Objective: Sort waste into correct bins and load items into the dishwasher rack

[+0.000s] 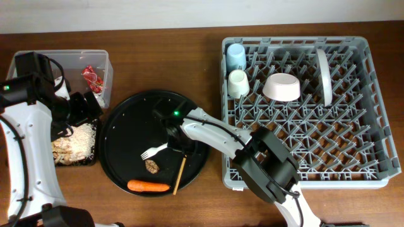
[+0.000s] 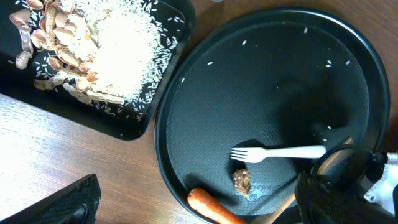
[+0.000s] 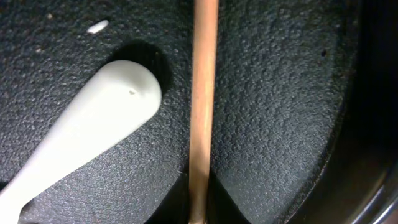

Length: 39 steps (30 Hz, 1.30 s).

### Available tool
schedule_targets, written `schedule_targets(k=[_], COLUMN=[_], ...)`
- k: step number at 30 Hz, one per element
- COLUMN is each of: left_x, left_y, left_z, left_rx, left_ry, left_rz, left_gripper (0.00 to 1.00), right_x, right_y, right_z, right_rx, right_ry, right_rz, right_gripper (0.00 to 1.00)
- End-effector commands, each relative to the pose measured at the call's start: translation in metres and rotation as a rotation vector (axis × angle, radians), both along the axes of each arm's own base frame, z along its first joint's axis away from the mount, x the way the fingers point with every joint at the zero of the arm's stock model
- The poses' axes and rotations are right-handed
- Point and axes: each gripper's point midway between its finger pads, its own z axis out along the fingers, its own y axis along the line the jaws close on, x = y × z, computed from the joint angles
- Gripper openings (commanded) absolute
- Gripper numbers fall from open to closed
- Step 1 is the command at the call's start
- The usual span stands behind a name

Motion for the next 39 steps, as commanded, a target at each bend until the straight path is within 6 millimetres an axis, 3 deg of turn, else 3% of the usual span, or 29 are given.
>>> schedule_targets(k=[1,5,8,11,13,15,17,18,21,29,34,37,39], left_x=[-0.001,-0.001,-0.001,-0.001,-0.001,-0.001,-0.001,-0.001,-0.001,-0.002,-0.002,-0.002,-0.002], left_y=[0.002,0.002,0.002,0.002,0.002,0.002,0.002,0.002,0.002,0.002,0.002,0.002,0.001], left_z=[0.001,0.001,0.001,0.001,0.001,0.001,0.001,0.001,0.001,0.001,0.001,0.001,0.001], left_rx=[0.007,0.007,0.007,0.007,0.007,0.007,0.007,0.007,0.007,0.007,0.007,0.007,0.006], left_ry=[-0.005,-0.005,-0.005,-0.005,-0.005,-0.005,-0.005,-0.005,-0.005,-0.001,-0.001,-0.001,0.0], left_rz=[0.01,0.01,0.01,0.01,0.01,0.01,0.01,0.01,0.01,0.009,0.009,0.009,0.009], left_gripper=[0.99,0.99,0.99,0.99,0.99,0.99,0.99,0.99,0.99,0.99,0.99,0.99,0.99], right_x=[0.015,0.027,0.044,0.067,0.082,0.091,0.09,0.088,0.069,0.058,0.053,0.052,0.051], right_y=[-0.006,-0.001,0.0,-0.006,-0.032,-0.075,-0.115,-0.128,-0.179,-0.197,-0.199,-0.202,-0.206], right_z=[-0.005,0.011,0.042,0.1,0.151,0.2,0.226,0.23,0.23,0.207,0.16,0.113,0.097], right_rx=[-0.024,-0.002,0.017,0.036,-0.041,-0.117,-0.14,-0.147,-0.203,-0.144,-0.144,-0.145,-0.149], right_ry=[-0.012,-0.035,-0.087,-0.207,-0.322,-0.415,-0.419,-0.402,-0.265,-0.135,-0.055,-0.032,-0.023], right_rz=[0.025,0.041,0.076,0.163,0.207,0.22,0.239,0.244,0.196,0.248,0.25,0.242,0.227], right_gripper=[0.11,0.04,0.04,0.04,0.04,0.04,0.04,0.04,0.04,0.04,0.04,0.04,0.04])
